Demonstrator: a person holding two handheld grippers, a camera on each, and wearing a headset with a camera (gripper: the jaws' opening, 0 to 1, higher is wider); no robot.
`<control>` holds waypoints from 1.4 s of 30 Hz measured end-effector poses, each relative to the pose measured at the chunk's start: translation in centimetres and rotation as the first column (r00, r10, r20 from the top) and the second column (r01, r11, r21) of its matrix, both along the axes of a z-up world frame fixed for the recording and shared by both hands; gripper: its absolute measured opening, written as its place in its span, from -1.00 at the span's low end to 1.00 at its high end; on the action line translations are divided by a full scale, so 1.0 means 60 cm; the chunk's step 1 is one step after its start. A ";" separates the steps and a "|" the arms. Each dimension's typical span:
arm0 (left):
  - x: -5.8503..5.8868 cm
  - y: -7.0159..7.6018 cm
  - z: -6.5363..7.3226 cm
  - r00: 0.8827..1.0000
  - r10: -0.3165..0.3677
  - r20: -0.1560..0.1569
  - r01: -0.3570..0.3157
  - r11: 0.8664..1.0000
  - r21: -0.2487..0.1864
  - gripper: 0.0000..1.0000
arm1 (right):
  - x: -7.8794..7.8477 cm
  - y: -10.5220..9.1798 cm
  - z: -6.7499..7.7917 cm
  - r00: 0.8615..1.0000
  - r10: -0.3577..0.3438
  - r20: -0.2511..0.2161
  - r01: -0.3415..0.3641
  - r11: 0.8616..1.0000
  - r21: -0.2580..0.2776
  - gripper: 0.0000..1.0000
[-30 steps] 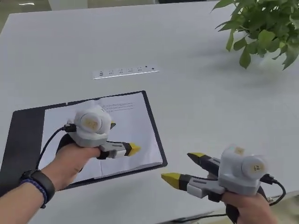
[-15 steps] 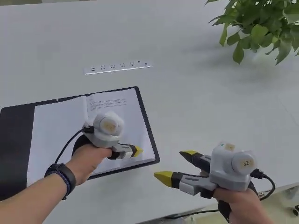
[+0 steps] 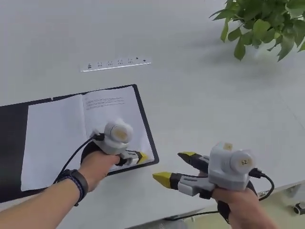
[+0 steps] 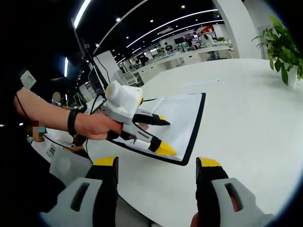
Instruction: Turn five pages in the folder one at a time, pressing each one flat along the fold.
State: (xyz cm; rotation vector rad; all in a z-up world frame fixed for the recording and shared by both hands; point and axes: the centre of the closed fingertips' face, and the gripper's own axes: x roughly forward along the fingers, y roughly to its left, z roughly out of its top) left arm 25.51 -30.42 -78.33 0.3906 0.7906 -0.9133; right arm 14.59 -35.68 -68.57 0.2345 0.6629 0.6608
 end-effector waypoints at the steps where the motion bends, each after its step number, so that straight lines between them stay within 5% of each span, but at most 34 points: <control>1: 0.001 0.001 0.001 1.000 0.003 0.002 -0.003 1.000 -0.003 0.41 | 0.000 0.001 0.000 1.000 0.001 0.000 -0.001 1.000 0.002 0.31; 9: 0.005 0.007 0.004 1.000 -0.005 0.012 0.006 1.000 -0.025 0.37 | 0.001 0.009 -0.004 1.000 0.009 -0.004 -0.009 1.000 0.004 0.29; 32: 0.010 0.010 0.008 1.000 -0.016 -0.022 0.014 0.997 -0.071 0.23 | 0.014 0.021 -0.004 1.000 0.014 -0.001 -0.014 1.000 0.024 0.24; 42: 0.010 0.008 0.009 1.000 -0.017 -0.018 0.016 0.997 -0.073 0.22 | 0.048 0.028 -0.007 1.000 0.015 0.005 -0.015 0.999 0.040 0.20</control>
